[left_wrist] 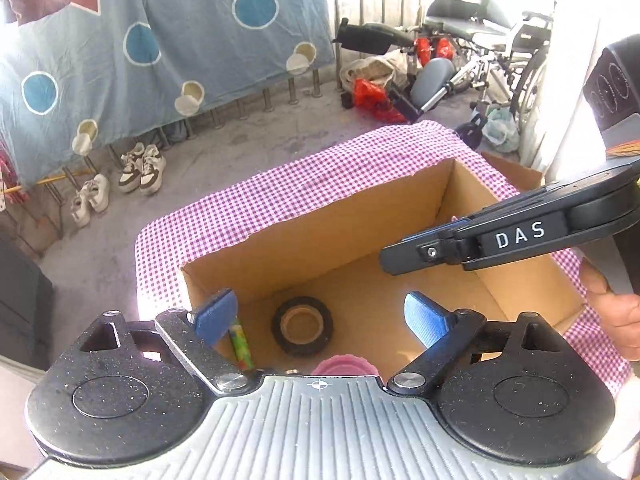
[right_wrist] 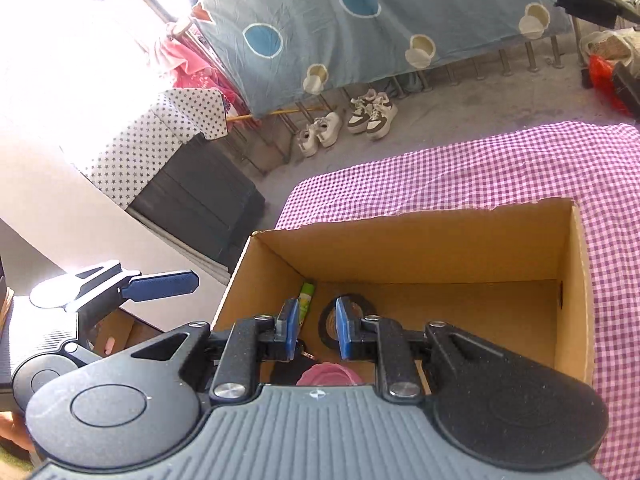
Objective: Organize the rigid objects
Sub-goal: 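Open the right tool to drop the tape roll in the box, then move the right tool back to the gold-lidded jar on the table, then close the right tool around the gold-lidded jar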
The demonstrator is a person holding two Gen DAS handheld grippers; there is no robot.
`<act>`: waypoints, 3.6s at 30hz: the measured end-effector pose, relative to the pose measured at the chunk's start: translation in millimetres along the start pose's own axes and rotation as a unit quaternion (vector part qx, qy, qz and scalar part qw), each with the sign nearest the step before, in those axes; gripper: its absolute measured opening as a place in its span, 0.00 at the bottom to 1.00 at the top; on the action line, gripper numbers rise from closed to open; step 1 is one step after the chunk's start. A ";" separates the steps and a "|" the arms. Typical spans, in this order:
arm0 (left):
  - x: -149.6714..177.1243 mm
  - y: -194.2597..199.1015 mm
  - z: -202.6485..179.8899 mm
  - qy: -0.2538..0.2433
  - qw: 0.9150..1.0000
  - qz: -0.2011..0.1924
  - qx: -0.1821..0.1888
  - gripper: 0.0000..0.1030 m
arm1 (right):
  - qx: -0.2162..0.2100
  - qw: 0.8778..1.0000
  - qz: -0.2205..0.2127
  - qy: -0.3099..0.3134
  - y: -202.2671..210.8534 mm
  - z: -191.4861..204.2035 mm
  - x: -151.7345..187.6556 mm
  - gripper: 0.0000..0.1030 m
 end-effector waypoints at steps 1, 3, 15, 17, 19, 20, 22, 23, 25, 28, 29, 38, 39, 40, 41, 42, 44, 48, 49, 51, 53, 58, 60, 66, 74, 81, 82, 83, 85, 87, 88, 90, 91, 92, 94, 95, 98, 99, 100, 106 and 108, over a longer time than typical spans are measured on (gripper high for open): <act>3.6 10.1 -2.8 -0.004 1.000 -0.008 0.002 0.93 | 0.000 1.000 -0.015 0.002 18.4 4.6 7.5 0.26; 13.1 32.1 -10.4 -0.011 1.000 -0.027 0.012 0.95 | 0.001 0.999 -0.037 0.006 45.0 11.7 21.9 0.41; 111.4 55.9 -59.9 0.017 0.996 -0.035 0.084 0.99 | 0.031 0.991 -0.125 -0.035 133.7 30.3 160.3 0.49; 126.9 48.4 -70.1 0.022 0.996 -0.028 0.087 0.99 | 0.038 0.990 -0.123 -0.052 133.5 23.7 178.5 0.49; 138.8 39.7 -77.7 0.026 0.996 -0.022 0.082 0.99 | 0.040 0.989 -0.119 -0.072 131.9 15.5 194.5 0.49; 144.9 34.8 -83.8 0.025 0.996 -0.018 0.080 0.99 | 0.040 0.989 -0.116 -0.080 130.2 12.0 199.2 0.49; 151.5 27.9 -94.4 0.021 0.997 -0.013 0.079 0.98 | 0.042 0.989 -0.112 -0.088 127.5 7.9 205.1 0.49; 153.6 25.6 -98.8 0.019 0.997 -0.013 0.077 0.98 | 0.042 0.989 -0.110 -0.093 126.8 5.7 209.3 0.49; 154.9 23.3 -109.1 0.012 0.997 -0.021 0.076 0.97 | 0.037 0.988 -0.111 -0.097 126.7 3.4 215.1 0.49; 159.4 23.3 -119.8 -0.010 0.997 -0.038 0.061 0.96 | 0.030 0.988 -0.113 -0.099 125.6 6.7 224.0 0.49; 162.3 23.4 -122.9 -0.016 0.997 -0.042 0.059 0.96 | 0.030 0.988 -0.112 -0.100 125.7 7.4 226.2 0.49; 176.7 14.6 -130.6 -0.018 0.997 -0.053 0.059 0.92 | 0.024 0.988 -0.106 -0.113 114.3 1.2 226.2 0.49; 179.3 11.2 -131.6 -0.012 0.997 -0.053 0.060 0.90 | 0.026 0.988 -0.104 -0.115 111.5 -1.0 224.8 0.49; 179.2 8.6 -130.6 -0.008 0.997 -0.052 0.061 0.87 | 0.027 0.987 -0.104 -0.116 109.7 -3.4 223.4 0.49; 179.1 4.5 -129.4 -0.003 0.997 -0.052 0.060 0.85 | 0.028 0.987 -0.105 -0.118 107.8 -6.0 222.2 0.49; 178.9 2.4 -128.2 0.000 0.997 -0.051 0.059 0.79 | 0.028 0.987 -0.105 -0.120 106.5 -7.8 221.4 0.49; 178.5 -4.3 -124.8 0.007 0.997 -0.047 0.056 0.77 | 0.026 0.987 -0.100 -0.123 100.9 -13.6 219.2 0.48; 175.0 -15.0 -120.7 0.023 0.997 -0.039 0.057 0.70 | 0.023 0.987 -0.088 -0.130 87.4 -23.9 213.4 0.44; 173.8 -17.4 -120.7 0.024 0.997 -0.038 0.058 0.69 | 0.021 0.988 -0.085 -0.131 83.6 -25.8 211.4 0.42; 170.7 -21.6 -120.5 0.023 0.997 -0.038 0.056 0.66 | 0.016 0.988 -0.080 -0.132 75.9 -29.7 205.9 0.42; 168.8 -27.1 -120.9 0.020 0.998 -0.035 0.056 0.66 | 0.015 0.988 -0.074 -0.132 66.9 -32.7 200.6 0.41; 170.0 -43.7 -120.0 0.020 0.998 -0.009 0.052 0.64 | 0.011 0.990 -0.055 -0.132 42.6 -38.5 192.4 0.39; 170.7 -47.6 -119.1 0.018 0.999 -0.002 0.048 0.64 | 0.008 0.990 -0.047 -0.130 34.1 -39.2 191.6 0.39; 170.9 -50.1 -119.9 0.024 0.998 0.004 0.059 0.65 | 0.009 0.992 -0.031 -0.125 20.5 -38.1 191.2 0.39; 172.8 -41.8 -128.4 0.010 0.998 0.003 0.066 0.66 | 0.018 0.993 -0.030 -0.116 29.5 -37.3 196.9 0.39; 177.0 -33.2 -151.3 -0.003 0.994 0.004 0.113 0.64 | -0.003 0.990 -0.030 -0.140 45.9 -41.3 210.7 0.39; 175.2 -33.2 -156.6 -0.011 0.994 0.001 0.113 0.64 | -0.004 0.989 -0.030 -0.143 47.7 -40.9 212.9 0.39; 175.8 -31.4 -160.5 -0.022 0.994 -0.004 0.110 0.64 | 0.002 0.989 -0.032 -0.142 50.9 -41.9 215.5 0.39; 176.4 -28.0 -164.0 -0.034 0.994 -0.012 0.106 0.64 | 0.017 0.989 -0.037 -0.141 57.7 -45.0 218.9 0.39; 176.9 -24.5 -164.2 -0.037 0.994 -0.016 0.105 0.64 | 0.020 0.988 -0.043 -0.149 63.6 -49.3 221.0 0.39; 177.3 -23.1 -162.6 -0.037 0.994 -0.018 0.102 0.65 | 0.021 0.987 -0.046 -0.151 66.2 -51.2 221.4 0.39; 178.1 -21.1 -158.3 -0.038 0.995 -0.021 0.092 0.66 | 0.028 0.987 -0.051 -0.152 72.0 -55.2 221.4 0.39; 178.4 -20.8 -156.5 -0.036 0.996 -0.021 0.085 0.67 | 0.029 0.986 -0.053 -0.153 73.5 -56.1 220.8 0.39; 179.0 -20.5 -153.5 -0.034 0.996 -0.021 0.077 0.68 | 0.028 0.986 -0.055 -0.154 75.6 -58.0 219.9 0.39; 179.8 -20.8 -149.1 -0.029 0.997 -0.020 0.064 0.72 | 0.025 0.986 -0.056 -0.153 76.0 -58.9 217.6 0.39; 180.5 -21.6 -146.3 -0.027 0.998 -0.019 0.054 0.73 | 0.023 0.987 -0.056 -0.151 74.4 -58.4 214.6 0.39; 178.1 -27.0 -142.8 -0.026 0.999 -0.019 0.033 0.76 | 0.019 0.988 -0.050 -0.148 63.9 -52.2 207.3 0.40; 177.0 -29.1 -142.1 -0.025 0.999 -0.018 0.029 0.76 | 0.018 0.988 -0.048 -0.146 60.6 -50.7 205.6 0.40; 176.2 -30.7 -141.2 -0.024 0.999 -0.017 0.028 0.76 | 0.017 0.988 -0.046 -0.145 57.4 -49.4 203.8 0.40; 171.3 -41.0 -139.1 -0.021 0.999 -0.009 0.032 0.77 | 0.016 0.989 -0.044 -0.141 41.7 -50.2 192.1 0.40; 169.1 -44.8 -139.5 -0.021 0.999 -0.007 0.033 0.77 | 0.015 0.989 -0.043 -0.141 37.2 -51.0 189.0 0.40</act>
Point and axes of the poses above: each gripper's, at about its wrist camera, not at the fingertips, and y roughly against the way its jaws point, z to its left, x to its underside, the point moved 8 cm from there along -y, roughly the way its jaws point, and after that the axes turned 7 degrees about y, right-handed, at the moved point
